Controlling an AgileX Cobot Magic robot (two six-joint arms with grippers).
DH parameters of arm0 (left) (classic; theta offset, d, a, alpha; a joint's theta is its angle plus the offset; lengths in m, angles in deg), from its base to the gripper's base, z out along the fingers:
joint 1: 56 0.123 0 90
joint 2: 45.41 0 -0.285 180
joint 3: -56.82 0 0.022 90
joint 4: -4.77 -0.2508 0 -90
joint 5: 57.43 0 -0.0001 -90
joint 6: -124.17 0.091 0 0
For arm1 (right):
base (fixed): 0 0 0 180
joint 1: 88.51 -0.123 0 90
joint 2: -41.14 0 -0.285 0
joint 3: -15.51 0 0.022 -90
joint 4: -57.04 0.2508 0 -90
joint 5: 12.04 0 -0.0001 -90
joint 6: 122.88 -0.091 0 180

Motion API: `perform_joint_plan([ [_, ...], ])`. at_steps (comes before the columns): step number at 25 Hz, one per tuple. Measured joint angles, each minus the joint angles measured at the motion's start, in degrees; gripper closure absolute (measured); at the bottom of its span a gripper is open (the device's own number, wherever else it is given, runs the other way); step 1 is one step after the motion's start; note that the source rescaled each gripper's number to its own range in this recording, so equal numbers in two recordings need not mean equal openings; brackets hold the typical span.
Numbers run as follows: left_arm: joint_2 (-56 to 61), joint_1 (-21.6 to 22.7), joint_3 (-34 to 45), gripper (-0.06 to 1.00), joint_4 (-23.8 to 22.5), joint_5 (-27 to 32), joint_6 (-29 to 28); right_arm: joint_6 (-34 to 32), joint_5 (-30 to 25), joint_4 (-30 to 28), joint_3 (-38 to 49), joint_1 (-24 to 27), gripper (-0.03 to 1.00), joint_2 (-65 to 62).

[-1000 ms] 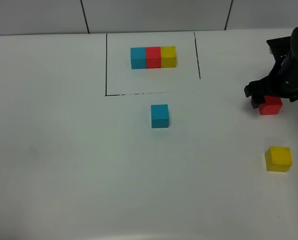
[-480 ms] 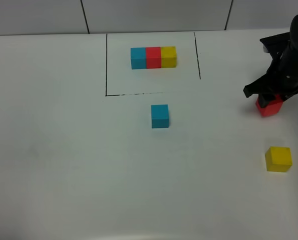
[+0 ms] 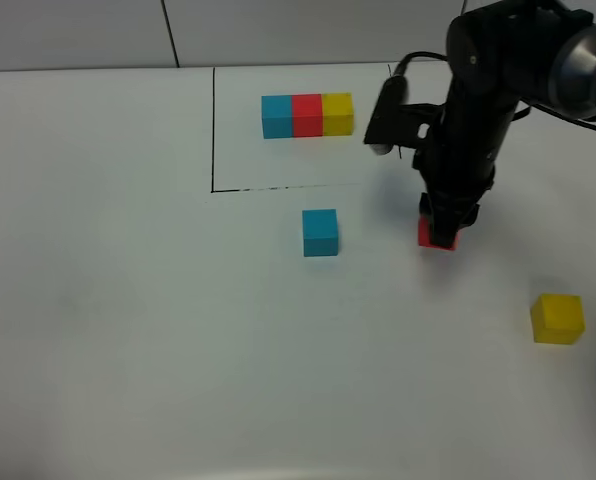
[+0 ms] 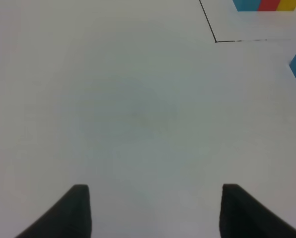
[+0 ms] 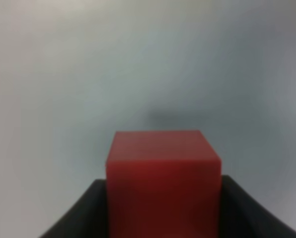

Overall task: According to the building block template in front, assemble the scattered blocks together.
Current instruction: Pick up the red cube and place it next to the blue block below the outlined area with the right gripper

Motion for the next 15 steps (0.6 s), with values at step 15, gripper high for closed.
perform_joint_plan([
  [15,0.0,0.0,0.0,0.68,0.0,0.0,0.0,12.18,4.2,3.11,-4.06,-3.0,0.95,4.82],
])
